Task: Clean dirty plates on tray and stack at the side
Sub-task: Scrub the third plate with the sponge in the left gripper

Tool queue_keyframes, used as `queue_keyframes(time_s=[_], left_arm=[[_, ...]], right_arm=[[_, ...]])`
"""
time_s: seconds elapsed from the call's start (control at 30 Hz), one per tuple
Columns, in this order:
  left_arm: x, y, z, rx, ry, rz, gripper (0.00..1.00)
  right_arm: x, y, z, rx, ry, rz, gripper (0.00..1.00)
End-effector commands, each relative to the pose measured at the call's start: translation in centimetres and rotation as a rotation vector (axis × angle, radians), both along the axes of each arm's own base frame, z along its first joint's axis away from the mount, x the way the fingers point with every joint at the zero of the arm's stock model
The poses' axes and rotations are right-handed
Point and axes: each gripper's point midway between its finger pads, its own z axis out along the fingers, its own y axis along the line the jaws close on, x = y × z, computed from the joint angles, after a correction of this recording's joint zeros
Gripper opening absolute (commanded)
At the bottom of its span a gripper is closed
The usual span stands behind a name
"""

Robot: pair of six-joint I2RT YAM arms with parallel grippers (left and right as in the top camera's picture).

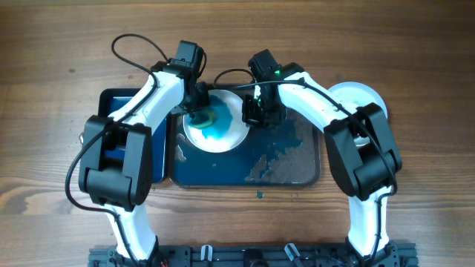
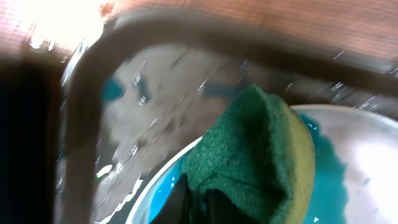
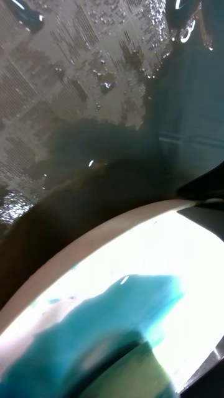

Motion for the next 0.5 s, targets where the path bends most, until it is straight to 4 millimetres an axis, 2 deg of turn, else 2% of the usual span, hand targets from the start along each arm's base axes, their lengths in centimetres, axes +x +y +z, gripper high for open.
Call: queue_keyframes(time_s=[0.0, 0.13, 0.27, 0.33, 0.47], left_arm=[[-2.0, -0.3, -0.4, -0.013, 0.089, -0.108, 0.04], [-5.8, -5.8, 0.3, -0.256, 0.190, -0.424, 0.04], [-7.7, -9.0, 1.2, -0.383, 0.201, -0.587, 0.04], [-7.0, -9.9, 1.3, -0.386, 0.160, -0.608, 0.04], [-4.0, -10.9, 1.6, -0.390, 0.029, -0.602, 0.04]], right_arm=[[-0.4, -0.7, 0.0, -0.025, 0.014, -0.014, 0.04], [-0.4, -0.7, 0.0, -0.023, 0.014, -0.014, 0.04], [-0.4, -0.6, 0.0, -0.020, 0.014, -0.013, 0.04], [-0.3, -0.6, 0.0, -0.019, 0.012, -0.014, 0.04], [-0.3, -0.6, 0.0, -0.016, 0.013, -0.013, 0.04]])
